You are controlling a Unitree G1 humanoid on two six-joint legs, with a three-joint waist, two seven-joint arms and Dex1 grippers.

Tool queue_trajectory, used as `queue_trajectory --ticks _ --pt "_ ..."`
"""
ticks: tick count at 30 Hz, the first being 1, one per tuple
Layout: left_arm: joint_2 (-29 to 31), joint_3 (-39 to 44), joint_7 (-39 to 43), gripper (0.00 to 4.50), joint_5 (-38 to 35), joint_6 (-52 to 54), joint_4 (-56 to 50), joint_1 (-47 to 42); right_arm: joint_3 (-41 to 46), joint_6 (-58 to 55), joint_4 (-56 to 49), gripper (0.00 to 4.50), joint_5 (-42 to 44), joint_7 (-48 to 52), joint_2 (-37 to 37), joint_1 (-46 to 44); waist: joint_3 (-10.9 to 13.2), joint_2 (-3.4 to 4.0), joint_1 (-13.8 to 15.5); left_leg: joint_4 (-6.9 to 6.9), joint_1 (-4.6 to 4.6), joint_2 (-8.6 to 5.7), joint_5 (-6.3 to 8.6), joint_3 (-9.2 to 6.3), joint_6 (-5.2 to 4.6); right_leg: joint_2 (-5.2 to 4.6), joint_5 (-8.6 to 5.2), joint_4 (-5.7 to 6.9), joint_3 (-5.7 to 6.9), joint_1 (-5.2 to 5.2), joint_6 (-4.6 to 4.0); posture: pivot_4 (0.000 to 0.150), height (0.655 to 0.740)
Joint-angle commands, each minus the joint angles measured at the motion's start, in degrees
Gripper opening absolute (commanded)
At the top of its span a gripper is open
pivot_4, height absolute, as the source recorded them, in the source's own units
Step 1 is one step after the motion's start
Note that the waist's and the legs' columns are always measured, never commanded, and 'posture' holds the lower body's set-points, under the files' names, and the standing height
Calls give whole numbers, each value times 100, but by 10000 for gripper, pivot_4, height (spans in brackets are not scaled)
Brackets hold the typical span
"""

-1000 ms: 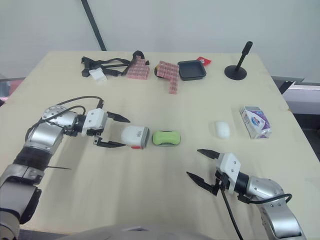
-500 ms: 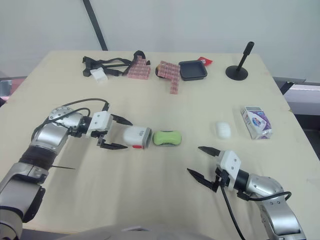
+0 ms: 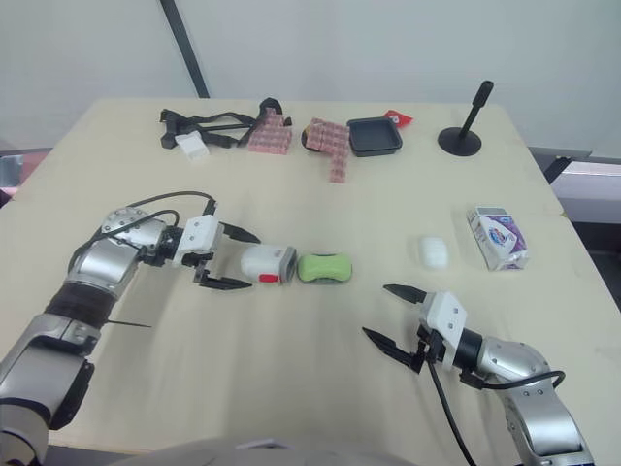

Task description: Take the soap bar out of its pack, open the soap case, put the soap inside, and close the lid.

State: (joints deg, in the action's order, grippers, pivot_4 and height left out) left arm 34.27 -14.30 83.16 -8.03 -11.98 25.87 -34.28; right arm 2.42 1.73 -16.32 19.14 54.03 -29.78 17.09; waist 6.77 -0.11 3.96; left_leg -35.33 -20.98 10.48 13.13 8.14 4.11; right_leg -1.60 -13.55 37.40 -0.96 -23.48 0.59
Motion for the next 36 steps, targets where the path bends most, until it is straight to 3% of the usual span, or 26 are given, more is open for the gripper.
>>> queue_trajectory --ticks 1,13,36 --pt "26 89 74 45000 -90 6 -131 -77 11 61 -75 44778 54 16 -82 1 0 0 0 0 0 0 0 0 0 0 0 0 0 0 0 1500 7400" --pt "24 185 158 45000 -334 332 -327 -84 -34 24 -87 44778 52 18 -152 -44 1 -1 -2 1 -1 0 0 0 0 0 0 -2 0 0 0 1500 7400" --pt "-49 -106 270 45000 -29 142 -143 41 -84 127 23 44778 72 9 -222 -57 1 -1 -8 3 -2 0 1 -1 0 0 0 -6 1 0 0 1500 7400"
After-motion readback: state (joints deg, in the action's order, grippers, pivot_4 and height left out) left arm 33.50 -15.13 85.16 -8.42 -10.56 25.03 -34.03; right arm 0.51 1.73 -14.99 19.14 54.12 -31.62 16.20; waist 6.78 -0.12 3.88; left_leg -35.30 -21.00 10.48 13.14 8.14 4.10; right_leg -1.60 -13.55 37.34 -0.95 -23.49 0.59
